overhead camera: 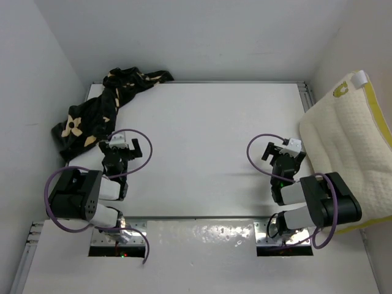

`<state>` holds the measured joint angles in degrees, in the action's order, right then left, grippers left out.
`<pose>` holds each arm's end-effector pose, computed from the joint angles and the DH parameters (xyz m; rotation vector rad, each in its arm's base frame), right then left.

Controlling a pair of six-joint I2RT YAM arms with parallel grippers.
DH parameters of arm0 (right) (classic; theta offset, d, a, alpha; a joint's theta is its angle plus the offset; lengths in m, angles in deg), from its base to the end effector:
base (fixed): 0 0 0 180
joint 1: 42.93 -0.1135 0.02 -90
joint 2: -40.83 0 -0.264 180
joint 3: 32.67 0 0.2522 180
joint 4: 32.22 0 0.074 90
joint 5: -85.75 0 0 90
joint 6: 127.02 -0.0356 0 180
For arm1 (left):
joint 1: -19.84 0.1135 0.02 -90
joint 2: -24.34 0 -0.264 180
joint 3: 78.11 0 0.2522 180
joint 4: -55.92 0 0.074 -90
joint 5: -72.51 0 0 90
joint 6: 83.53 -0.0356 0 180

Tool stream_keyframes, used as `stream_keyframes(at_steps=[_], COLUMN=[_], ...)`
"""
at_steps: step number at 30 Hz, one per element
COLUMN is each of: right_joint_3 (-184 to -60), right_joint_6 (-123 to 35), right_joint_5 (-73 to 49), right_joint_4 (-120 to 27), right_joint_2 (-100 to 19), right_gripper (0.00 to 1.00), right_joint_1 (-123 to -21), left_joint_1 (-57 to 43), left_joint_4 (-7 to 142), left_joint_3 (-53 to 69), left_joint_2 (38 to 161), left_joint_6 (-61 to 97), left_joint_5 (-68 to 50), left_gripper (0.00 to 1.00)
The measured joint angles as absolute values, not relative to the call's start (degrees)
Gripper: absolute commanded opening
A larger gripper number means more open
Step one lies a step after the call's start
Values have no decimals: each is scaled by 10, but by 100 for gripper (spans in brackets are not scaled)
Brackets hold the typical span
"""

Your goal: Put the pillow into the pillowcase

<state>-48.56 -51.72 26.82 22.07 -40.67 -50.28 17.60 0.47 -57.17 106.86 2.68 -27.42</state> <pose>0.1884 0.0058 0.1244 0.4956 1.6719 -0.1974 0.2142 -0.0022 0.1418 -0.0424 1.6783 0.1657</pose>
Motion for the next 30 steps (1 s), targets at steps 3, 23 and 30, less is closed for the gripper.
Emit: stream_keyframes(at_steps=[3,23,30], right_joint_3=[-486,-1568,-1568], right_joint_6=[-497,-292,-328], right_joint_5=[255,220,381], right_joint_4=[194,-860,-992], right_joint_2=[-380,-474,-486], right_gripper=[99,99,99], right_joint_1=[-512,-559,-437], left_joint_1=[176,165,117], left_joint_4=[5,475,553], left_joint_3=[-572,-197,-238], left_joint_2=[1069,860,859], left_joint_6=[27,-141,-158], left_joint_5=[-274,-139,-141], left_gripper=[100,100,100])
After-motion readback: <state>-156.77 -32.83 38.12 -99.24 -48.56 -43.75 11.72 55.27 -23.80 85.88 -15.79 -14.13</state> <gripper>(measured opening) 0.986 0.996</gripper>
